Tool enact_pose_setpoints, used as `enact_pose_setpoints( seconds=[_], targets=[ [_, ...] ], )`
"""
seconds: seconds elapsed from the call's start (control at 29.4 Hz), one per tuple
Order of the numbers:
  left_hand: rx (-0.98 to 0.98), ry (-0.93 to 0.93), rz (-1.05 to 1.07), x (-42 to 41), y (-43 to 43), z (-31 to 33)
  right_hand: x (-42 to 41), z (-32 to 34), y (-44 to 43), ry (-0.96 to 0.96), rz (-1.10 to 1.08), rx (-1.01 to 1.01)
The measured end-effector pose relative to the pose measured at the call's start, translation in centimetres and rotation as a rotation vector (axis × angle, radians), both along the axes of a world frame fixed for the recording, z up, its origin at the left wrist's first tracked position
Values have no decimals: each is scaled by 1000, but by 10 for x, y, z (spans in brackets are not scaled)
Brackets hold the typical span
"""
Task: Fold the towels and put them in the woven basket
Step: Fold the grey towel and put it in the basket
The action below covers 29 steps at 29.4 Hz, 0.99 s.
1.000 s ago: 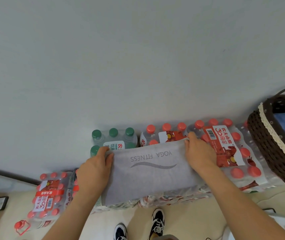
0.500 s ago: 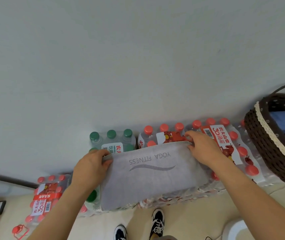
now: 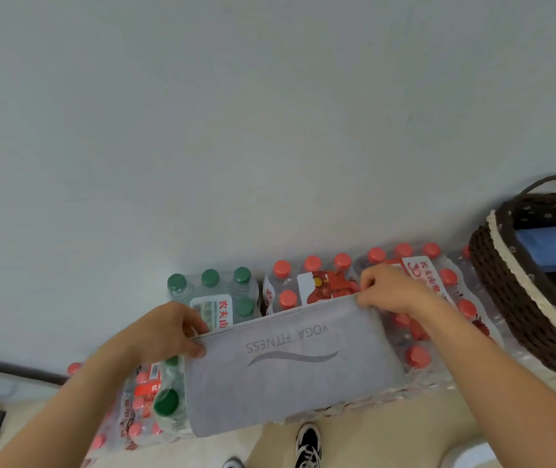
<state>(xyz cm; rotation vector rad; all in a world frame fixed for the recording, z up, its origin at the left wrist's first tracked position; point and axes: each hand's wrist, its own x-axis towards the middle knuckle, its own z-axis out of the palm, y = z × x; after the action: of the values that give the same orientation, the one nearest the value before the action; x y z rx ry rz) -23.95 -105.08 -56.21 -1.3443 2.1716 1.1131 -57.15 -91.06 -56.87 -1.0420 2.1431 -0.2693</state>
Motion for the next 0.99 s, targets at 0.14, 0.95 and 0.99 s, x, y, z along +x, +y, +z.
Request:
enact_pose_setpoints(
  seconds=[0.14, 0.95, 0.99],
  targets=[
    [-384, 255, 182, -14, -9, 34, -20, 45, 5, -252, -238, -274],
    [-420, 408, 184, -9, 68, -43, 44, 1, 81, 431, 25, -372],
    [-413, 382, 252, -12, 66, -40, 53, 0, 72, 403, 61, -376]
  ],
)
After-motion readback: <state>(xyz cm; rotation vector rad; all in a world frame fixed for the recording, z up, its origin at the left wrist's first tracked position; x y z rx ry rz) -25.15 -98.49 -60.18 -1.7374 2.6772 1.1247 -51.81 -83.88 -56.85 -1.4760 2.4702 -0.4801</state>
